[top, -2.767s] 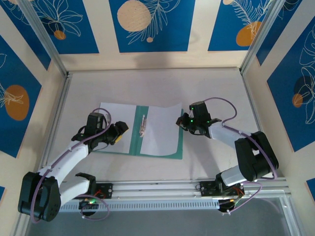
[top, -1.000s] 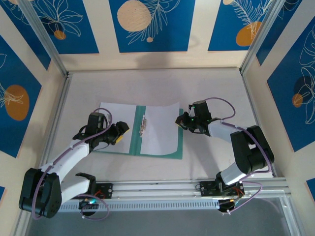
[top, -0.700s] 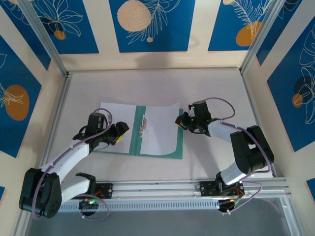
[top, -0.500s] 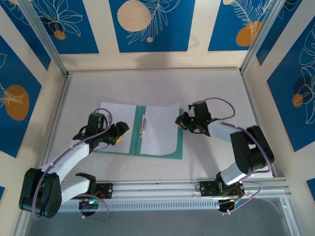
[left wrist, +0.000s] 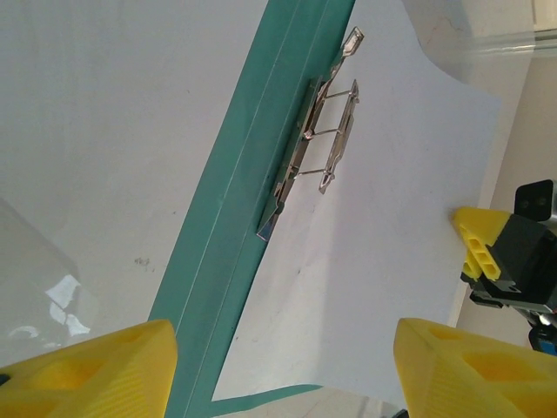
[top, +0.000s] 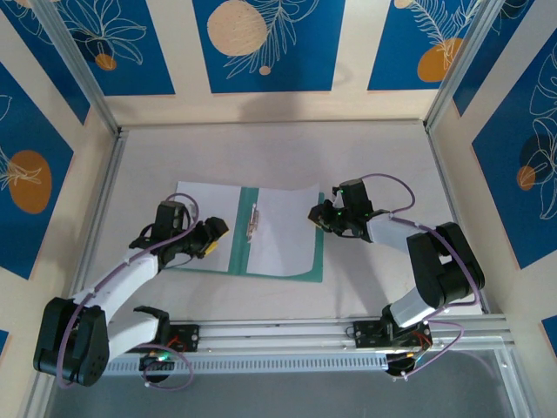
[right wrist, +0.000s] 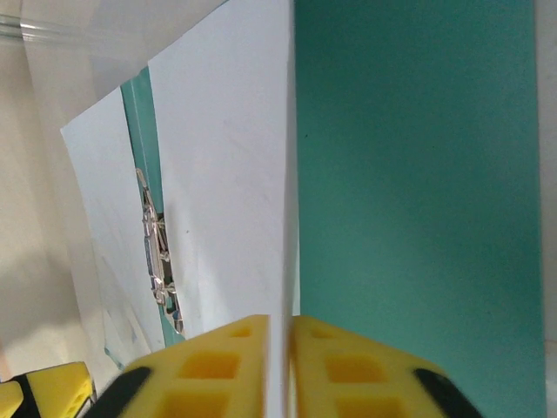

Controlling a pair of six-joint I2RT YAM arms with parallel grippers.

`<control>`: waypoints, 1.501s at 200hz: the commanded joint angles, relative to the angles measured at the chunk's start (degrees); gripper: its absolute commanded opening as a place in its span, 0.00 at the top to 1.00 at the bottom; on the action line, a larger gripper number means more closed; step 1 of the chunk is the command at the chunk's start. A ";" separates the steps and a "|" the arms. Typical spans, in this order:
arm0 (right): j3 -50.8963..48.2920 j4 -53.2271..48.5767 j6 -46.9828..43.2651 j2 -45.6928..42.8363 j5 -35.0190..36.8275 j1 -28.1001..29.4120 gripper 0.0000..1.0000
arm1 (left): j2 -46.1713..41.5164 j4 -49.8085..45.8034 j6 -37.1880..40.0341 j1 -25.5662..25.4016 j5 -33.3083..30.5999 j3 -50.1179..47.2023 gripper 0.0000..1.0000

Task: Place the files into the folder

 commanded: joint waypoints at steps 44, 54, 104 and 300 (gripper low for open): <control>2.57 -6.62 -3.16 -0.79 0.74 0.34 0.54 | 0.59 0.81 -0.79 0.75 1.56 -0.50 0.33; 2.96 -7.46 -3.51 -0.78 0.83 0.32 0.52 | 0.58 0.68 -0.71 0.84 1.51 -0.54 0.33; 4.75 -11.23 -5.38 -1.00 1.84 0.01 0.50 | 0.66 0.54 -0.59 0.79 1.47 -0.58 0.33; 9.03 -15.69 -7.73 2.92 1.20 -0.26 0.45 | 3.05 1.59 -0.60 0.79 2.26 0.04 0.33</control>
